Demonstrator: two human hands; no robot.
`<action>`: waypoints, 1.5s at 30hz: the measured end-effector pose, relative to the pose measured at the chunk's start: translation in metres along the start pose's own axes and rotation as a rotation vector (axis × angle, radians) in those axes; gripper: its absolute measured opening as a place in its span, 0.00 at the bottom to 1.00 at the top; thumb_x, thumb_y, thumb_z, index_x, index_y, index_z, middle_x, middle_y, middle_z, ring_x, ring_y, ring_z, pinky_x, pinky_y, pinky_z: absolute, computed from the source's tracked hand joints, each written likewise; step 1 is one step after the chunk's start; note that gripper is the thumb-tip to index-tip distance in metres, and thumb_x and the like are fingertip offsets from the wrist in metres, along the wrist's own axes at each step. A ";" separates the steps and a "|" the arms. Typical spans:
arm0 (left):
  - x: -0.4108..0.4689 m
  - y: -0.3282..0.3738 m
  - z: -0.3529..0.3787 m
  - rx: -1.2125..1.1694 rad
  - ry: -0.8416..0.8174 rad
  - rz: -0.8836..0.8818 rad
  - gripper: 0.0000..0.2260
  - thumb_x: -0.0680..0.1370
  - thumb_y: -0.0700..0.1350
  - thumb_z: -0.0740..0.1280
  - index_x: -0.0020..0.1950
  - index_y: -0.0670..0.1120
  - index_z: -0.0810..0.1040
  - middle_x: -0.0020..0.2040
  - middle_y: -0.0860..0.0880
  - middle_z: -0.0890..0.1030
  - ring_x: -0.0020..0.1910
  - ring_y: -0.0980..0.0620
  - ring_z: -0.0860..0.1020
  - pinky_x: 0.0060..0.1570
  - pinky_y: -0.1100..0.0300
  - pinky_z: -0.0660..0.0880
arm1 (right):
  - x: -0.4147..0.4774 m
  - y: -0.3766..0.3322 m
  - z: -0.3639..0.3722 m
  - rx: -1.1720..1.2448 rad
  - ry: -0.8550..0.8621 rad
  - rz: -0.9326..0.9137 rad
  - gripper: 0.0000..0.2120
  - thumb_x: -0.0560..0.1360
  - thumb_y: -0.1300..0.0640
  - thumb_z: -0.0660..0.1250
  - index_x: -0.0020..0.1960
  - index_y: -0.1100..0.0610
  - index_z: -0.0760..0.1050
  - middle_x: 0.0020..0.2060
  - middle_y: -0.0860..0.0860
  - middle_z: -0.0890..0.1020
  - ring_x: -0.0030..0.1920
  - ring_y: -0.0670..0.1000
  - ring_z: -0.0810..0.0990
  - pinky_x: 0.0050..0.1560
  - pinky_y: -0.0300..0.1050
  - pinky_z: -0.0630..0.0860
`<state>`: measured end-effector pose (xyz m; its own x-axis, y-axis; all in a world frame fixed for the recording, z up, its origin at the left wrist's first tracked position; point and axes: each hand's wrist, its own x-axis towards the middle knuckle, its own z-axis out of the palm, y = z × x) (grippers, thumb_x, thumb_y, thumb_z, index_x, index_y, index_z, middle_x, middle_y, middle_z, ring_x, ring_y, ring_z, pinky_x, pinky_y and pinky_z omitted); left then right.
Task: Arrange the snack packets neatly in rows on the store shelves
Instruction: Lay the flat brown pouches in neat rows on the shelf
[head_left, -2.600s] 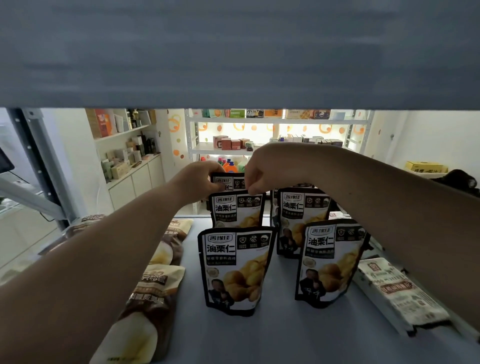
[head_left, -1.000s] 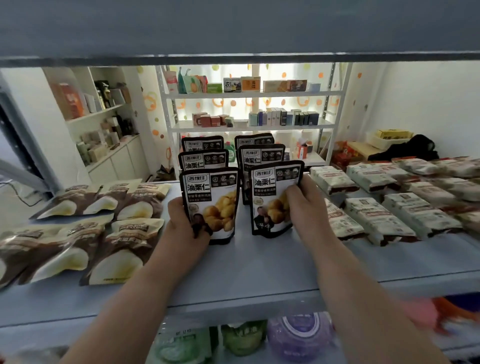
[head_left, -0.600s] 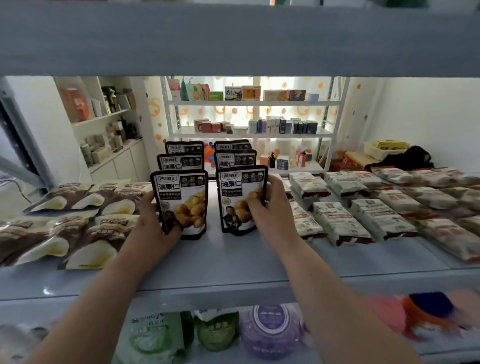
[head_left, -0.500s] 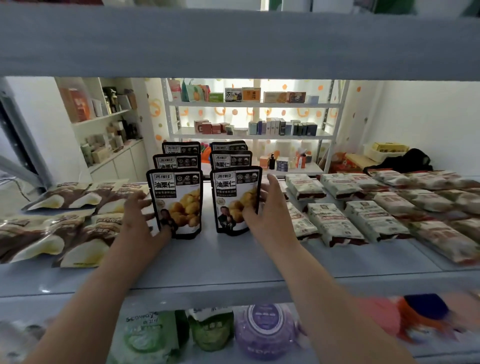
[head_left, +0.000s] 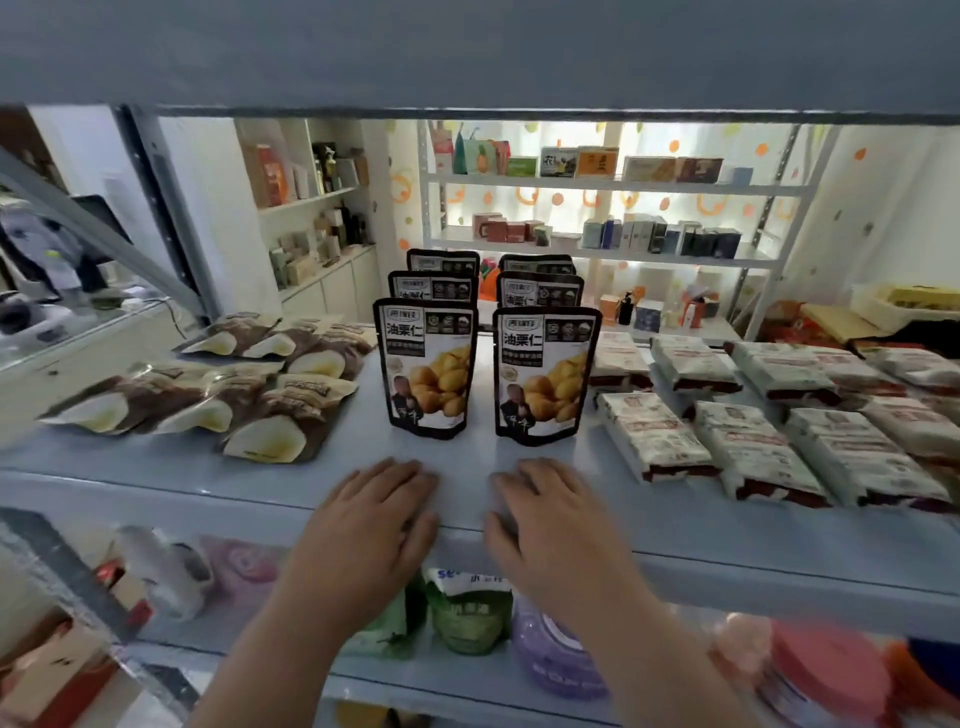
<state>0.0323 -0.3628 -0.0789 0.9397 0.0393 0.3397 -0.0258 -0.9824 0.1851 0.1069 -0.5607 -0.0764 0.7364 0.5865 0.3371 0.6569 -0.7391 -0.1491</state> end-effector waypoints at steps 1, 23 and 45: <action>-0.004 -0.005 -0.002 0.004 0.014 -0.006 0.26 0.78 0.61 0.51 0.69 0.52 0.75 0.68 0.51 0.76 0.69 0.49 0.71 0.69 0.50 0.67 | 0.003 -0.006 0.004 -0.003 -0.011 -0.034 0.23 0.78 0.42 0.49 0.63 0.50 0.73 0.62 0.52 0.74 0.66 0.53 0.68 0.68 0.49 0.65; -0.049 -0.224 -0.053 0.033 0.306 0.023 0.15 0.76 0.51 0.61 0.57 0.47 0.81 0.53 0.48 0.78 0.54 0.45 0.75 0.51 0.51 0.75 | 0.165 -0.187 0.058 0.175 -0.178 -0.075 0.29 0.79 0.40 0.53 0.78 0.39 0.48 0.79 0.48 0.45 0.78 0.52 0.40 0.74 0.50 0.47; 0.174 -0.259 -0.089 -0.003 -0.082 0.349 0.22 0.79 0.51 0.63 0.73 0.51 0.65 0.70 0.48 0.69 0.64 0.48 0.72 0.55 0.58 0.69 | 0.147 -0.188 0.072 0.108 -0.207 0.214 0.37 0.68 0.25 0.48 0.74 0.30 0.42 0.76 0.33 0.46 0.76 0.40 0.43 0.73 0.45 0.49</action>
<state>0.1721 -0.0855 0.0141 0.8983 -0.3136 0.3078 -0.3510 -0.9335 0.0734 0.1036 -0.3121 -0.0658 0.8695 0.4851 0.0926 0.4891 -0.8198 -0.2979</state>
